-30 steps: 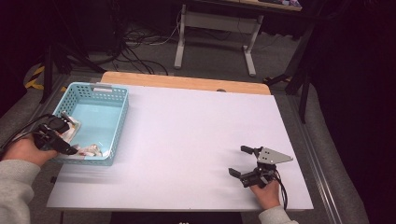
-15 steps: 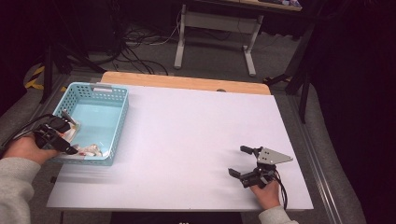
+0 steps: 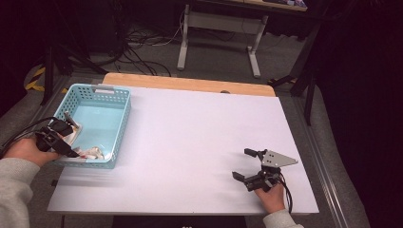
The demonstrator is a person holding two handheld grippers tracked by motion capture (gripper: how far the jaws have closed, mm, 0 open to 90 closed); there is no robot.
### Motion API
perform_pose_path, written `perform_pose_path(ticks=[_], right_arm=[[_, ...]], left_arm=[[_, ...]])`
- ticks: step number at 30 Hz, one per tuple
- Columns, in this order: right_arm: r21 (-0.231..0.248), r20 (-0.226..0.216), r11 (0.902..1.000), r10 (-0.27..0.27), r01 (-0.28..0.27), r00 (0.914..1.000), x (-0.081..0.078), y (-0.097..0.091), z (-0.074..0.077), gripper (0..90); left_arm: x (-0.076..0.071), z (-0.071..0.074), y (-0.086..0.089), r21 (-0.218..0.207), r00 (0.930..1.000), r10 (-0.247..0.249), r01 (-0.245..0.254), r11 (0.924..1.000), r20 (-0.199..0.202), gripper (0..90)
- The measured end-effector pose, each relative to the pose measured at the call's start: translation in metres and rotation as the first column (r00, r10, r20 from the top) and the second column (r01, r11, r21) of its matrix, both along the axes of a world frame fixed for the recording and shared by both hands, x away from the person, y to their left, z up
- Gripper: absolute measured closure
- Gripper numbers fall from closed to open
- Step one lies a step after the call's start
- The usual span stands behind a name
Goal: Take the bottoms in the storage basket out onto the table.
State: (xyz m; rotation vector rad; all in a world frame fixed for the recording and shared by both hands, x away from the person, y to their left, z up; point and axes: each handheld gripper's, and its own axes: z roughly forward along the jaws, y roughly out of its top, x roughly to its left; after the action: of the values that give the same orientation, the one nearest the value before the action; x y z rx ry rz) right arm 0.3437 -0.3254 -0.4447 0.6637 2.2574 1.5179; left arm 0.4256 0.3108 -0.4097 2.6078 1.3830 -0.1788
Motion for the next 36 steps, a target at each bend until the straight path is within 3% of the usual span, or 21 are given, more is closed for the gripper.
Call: perform_pose_path(ticks=[6, 10, 18, 29, 33, 34, 36], right_arm=[[0.001, 0.000, 1.0000, 0.002, -0.002, 1.0000, 0.000, 0.000, 0.000, 0.5], [0.001, 0.000, 1.0000, 0.001, -0.001, 1.0000, 0.000, 0.000, 0.000, 0.5], [0.004, 0.001, 1.0000, 0.004, -0.004, 1.0000, 0.000, 0.000, 0.000, 0.5], [0.003, 0.001, 1.0000, 0.005, -0.005, 1.0000, 0.000, 0.000, 0.000, 0.5], [0.006, 0.002, 1.0000, 0.005, -0.005, 1.0000, 0.000, 0.000, 0.000, 0.5], [0.007, 0.002, 1.0000, 0.005, -0.005, 1.0000, 0.000, 0.000, 0.000, 0.5], [0.008, 0.002, 0.9999, 0.006, -0.006, 1.0000, 0.000, 0.000, 0.000, 0.5]], left_arm=[[0.001, 0.001, -0.007, -0.031, 0.9994, -0.034, 0.034, 0.9990, -0.006, 48.0], [0.005, -0.003, -0.010, -0.014, 0.9989, -0.046, 0.046, 0.9989, -0.012, 44.1], [0.013, -0.005, -0.013, -0.007, 0.9959, -0.056, 0.056, 0.9984, -0.071, 41.0], [0.020, -0.005, -0.017, -0.007, 0.9939, -0.079, 0.079, 0.9969, -0.077, 37.5], [0.022, -0.005, -0.020, 0.016, 0.9939, -0.090, 0.091, 0.9957, -0.064, 39.8], [0.025, -0.011, -0.022, 0.049, 0.9916, -0.101, 0.105, 0.9933, -0.081, 39.4], [0.026, -0.014, -0.023, 0.067, 0.9900, -0.109, 0.115, 0.9910, -0.090, 39.3]])
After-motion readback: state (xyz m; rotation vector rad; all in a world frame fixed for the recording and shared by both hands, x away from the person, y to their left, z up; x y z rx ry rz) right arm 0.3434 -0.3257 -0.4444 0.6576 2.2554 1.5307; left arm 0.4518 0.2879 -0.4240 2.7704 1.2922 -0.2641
